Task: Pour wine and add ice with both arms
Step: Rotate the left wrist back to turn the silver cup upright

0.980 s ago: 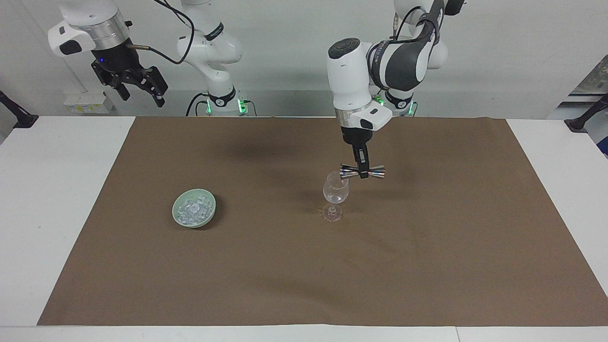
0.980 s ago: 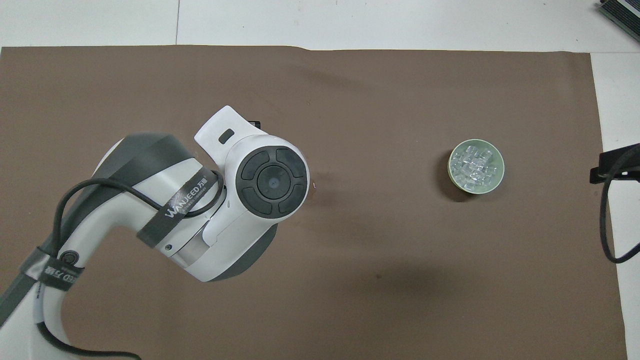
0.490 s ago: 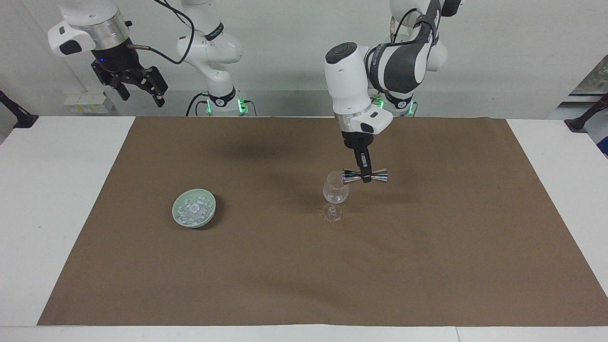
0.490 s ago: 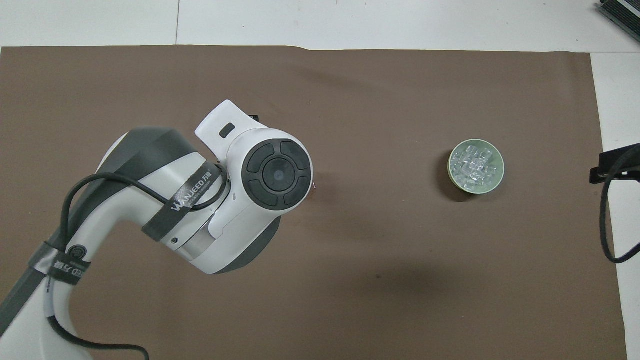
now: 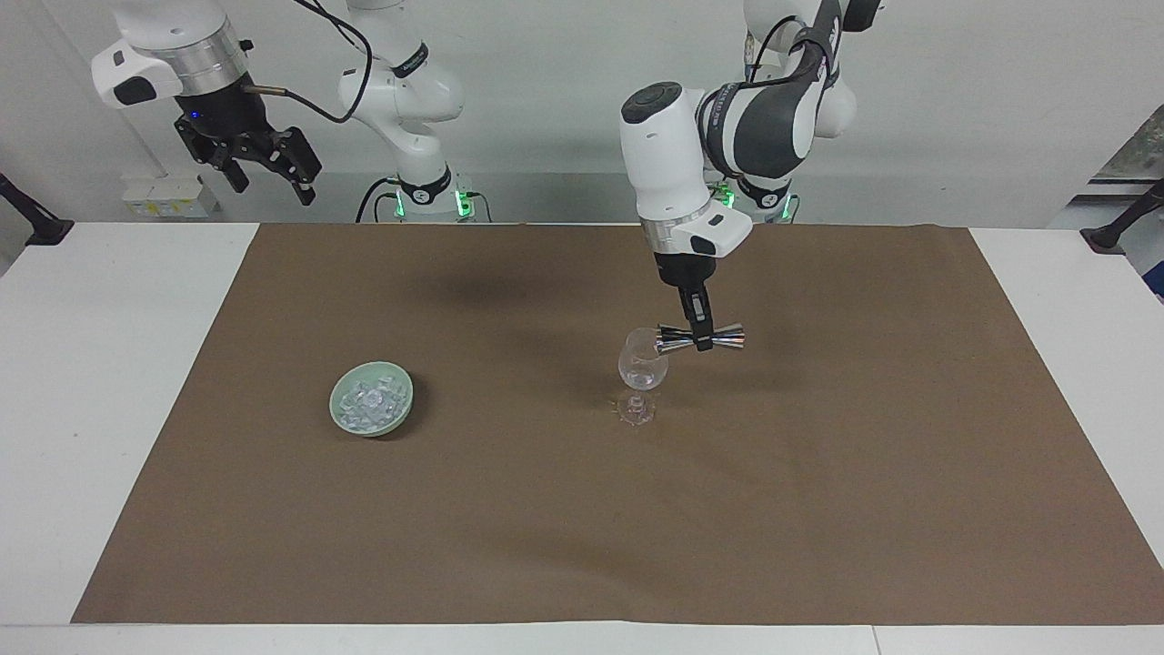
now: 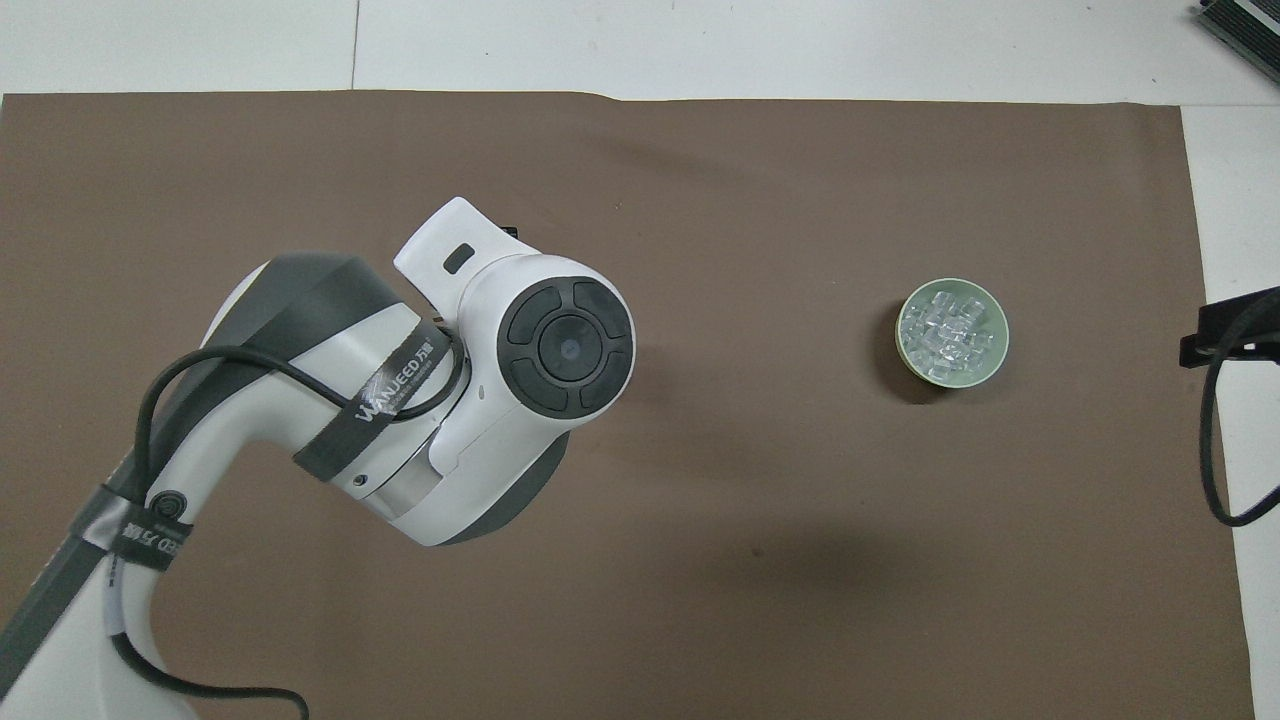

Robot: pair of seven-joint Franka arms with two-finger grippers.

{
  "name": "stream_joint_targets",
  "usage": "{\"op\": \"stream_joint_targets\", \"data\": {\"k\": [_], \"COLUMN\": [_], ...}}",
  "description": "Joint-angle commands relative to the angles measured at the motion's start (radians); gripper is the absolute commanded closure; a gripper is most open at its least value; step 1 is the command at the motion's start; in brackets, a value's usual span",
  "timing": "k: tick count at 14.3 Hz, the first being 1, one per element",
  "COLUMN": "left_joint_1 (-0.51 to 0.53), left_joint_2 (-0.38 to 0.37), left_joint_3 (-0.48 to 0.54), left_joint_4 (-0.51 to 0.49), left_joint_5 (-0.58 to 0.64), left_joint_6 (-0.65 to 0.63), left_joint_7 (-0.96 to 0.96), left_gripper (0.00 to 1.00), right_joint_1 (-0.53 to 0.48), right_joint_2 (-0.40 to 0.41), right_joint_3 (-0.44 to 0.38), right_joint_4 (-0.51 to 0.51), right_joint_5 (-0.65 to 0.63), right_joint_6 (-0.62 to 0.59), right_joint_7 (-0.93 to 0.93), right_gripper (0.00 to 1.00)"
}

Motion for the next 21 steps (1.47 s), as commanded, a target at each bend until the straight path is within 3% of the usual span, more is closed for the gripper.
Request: {"op": "stream_joint_targets", "data": {"k": [1, 3, 9, 16, 21], "left_joint_1": [-0.020, -0.011, 0.022, 0.245, 0.352], "left_joint_2": [-0.019, -0.042, -0.130, -0.194, -0.200], "left_joint_3": [0.028, 0.031, 0.120, 0.122, 0.132], "left_joint_4": [0.048, 0.049, 0.013, -0.108, -0.163], "left_joint_5": [-0.099, -0.134, -0.416, -0.792, -0.965], "left_joint_6": [-0.042, -0.039, -0.011, 0.024, 0.003], "left_joint_7": [0.085, 0.101, 0.340, 0.729, 0.886], "left_gripper": [1.00, 1.00, 1.00, 1.00, 1.00], "right_joint_1": [-0.010, -0.010, -0.010, -0.009, -0.009], "right_joint_2": [-0.011, -0.011, -0.011, -0.013, -0.016], "right_joint_3": [-0.001, -0.001, -0.001, 0.001, 0.007], "right_joint_4": [-0.007, -0.006, -0.005, -0.008, -0.029], "right_joint_5": [0.010, 0.008, 0.010, 0.008, 0.011], "right_joint_6": [0.002, 0.002, 0.002, 0.003, 0.068], "right_joint_7": [-0.024, -0.021, -0.021, -0.028, -0.022], "right_gripper": [0.00, 0.00, 0.00, 0.00, 0.00]}}
